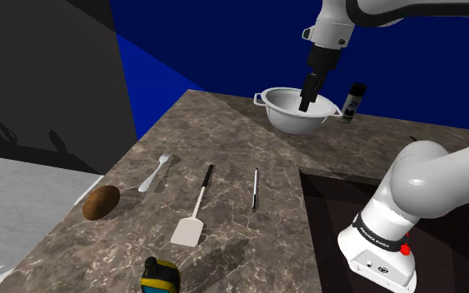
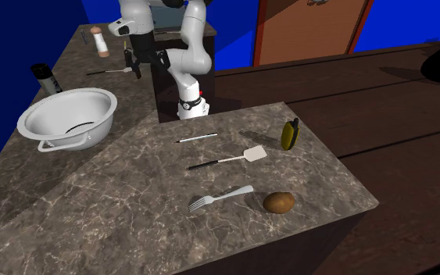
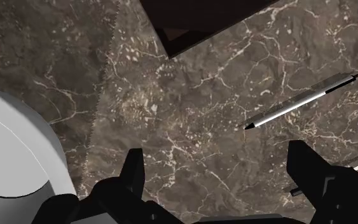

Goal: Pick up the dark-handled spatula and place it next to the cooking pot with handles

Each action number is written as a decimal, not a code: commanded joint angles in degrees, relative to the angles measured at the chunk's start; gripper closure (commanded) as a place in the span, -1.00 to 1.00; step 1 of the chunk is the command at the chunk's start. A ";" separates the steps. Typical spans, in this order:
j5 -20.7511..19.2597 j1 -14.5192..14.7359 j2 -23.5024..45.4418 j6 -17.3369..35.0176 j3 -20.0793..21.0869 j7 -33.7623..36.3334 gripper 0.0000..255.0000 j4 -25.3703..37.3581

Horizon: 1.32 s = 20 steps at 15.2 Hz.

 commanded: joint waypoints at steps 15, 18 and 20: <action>15.30 -1.47 3.61 13.14 25.53 43.59 -1.00 -6.48; 16.96 -3.28 8.30 16.87 31.59 53.08 -1.00 -4.59; 17.27 -5.10 12.03 19.39 35.77 59.56 -1.00 -2.75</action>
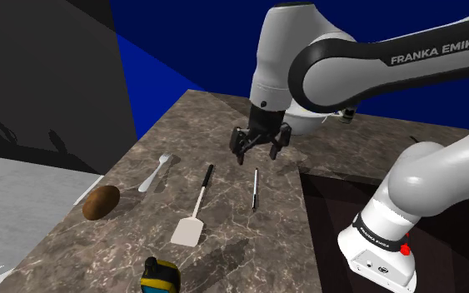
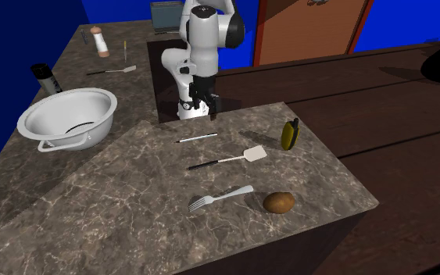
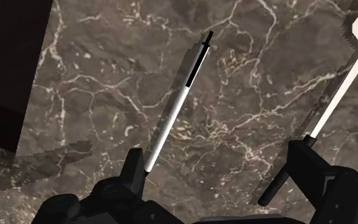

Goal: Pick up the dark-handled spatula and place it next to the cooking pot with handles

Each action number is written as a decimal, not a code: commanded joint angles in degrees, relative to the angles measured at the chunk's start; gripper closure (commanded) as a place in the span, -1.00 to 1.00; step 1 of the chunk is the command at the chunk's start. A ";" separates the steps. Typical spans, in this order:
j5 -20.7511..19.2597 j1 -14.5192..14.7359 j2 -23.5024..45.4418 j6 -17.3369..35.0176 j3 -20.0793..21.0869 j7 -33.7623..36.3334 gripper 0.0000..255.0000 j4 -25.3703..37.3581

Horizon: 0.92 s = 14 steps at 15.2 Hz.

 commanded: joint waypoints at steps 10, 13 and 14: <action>-17.45 -16.93 30.07 11.41 25.75 44.63 -1.00 15.70; -26.19 -16.74 38.07 12.06 26.77 54.30 -1.00 18.51; -27.07 -16.36 38.82 12.72 26.41 54.92 -1.00 18.18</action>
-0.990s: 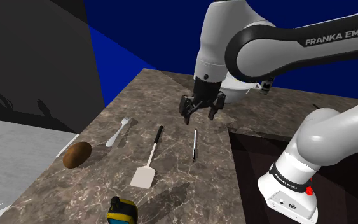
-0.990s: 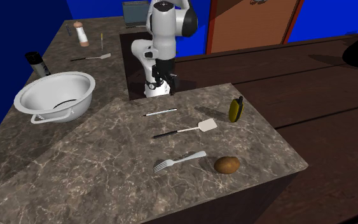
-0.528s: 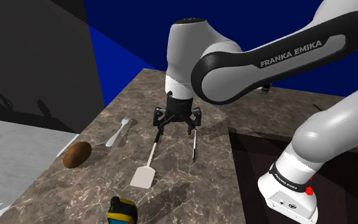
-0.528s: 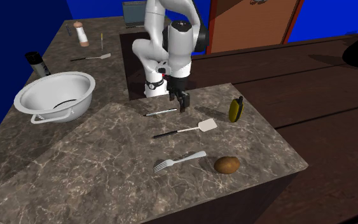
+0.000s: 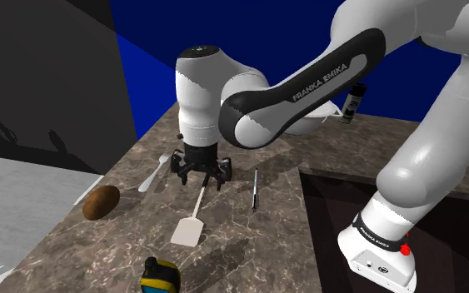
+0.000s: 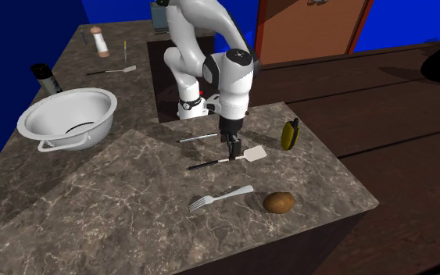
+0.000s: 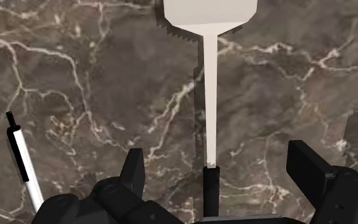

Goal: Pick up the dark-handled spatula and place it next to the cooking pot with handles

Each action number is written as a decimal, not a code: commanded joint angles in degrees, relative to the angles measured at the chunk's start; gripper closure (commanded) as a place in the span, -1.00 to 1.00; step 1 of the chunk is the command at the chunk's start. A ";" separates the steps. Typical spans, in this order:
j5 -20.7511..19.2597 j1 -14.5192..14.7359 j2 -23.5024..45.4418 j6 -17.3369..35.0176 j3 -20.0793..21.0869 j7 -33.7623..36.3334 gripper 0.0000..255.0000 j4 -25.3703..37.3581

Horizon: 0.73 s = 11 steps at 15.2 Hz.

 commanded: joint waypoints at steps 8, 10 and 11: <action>-7.45 1.86 6.24 4.04 -1.62 5.87 -1.00 -1.30; -7.45 1.86 6.24 4.04 -1.62 5.87 -1.00 -1.30; -7.45 1.86 6.24 4.04 -1.62 5.87 -1.00 -1.30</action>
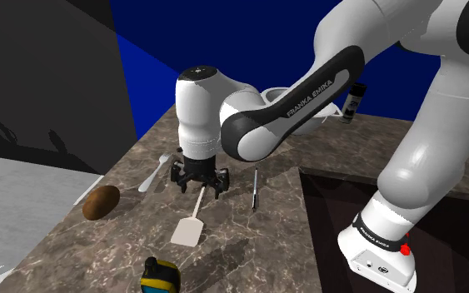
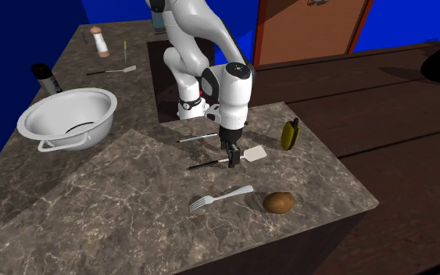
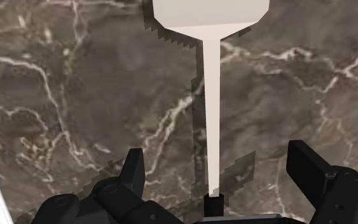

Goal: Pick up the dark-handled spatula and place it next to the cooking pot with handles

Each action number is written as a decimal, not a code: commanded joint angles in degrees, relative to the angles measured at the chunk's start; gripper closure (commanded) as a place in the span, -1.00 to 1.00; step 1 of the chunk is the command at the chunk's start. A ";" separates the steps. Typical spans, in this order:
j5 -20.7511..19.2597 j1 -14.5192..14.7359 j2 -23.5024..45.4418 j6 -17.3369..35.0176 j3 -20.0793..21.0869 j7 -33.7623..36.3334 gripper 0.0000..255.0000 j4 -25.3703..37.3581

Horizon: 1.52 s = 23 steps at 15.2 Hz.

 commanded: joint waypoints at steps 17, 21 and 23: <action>4.86 -1.59 -4.01 -2.99 1.45 -3.58 1.00 1.31; 8.43 -2.34 -7.10 -5.62 1.88 -6.27 1.00 2.64; 10.03 -2.53 -8.54 -7.00 1.87 -7.49 1.00 3.39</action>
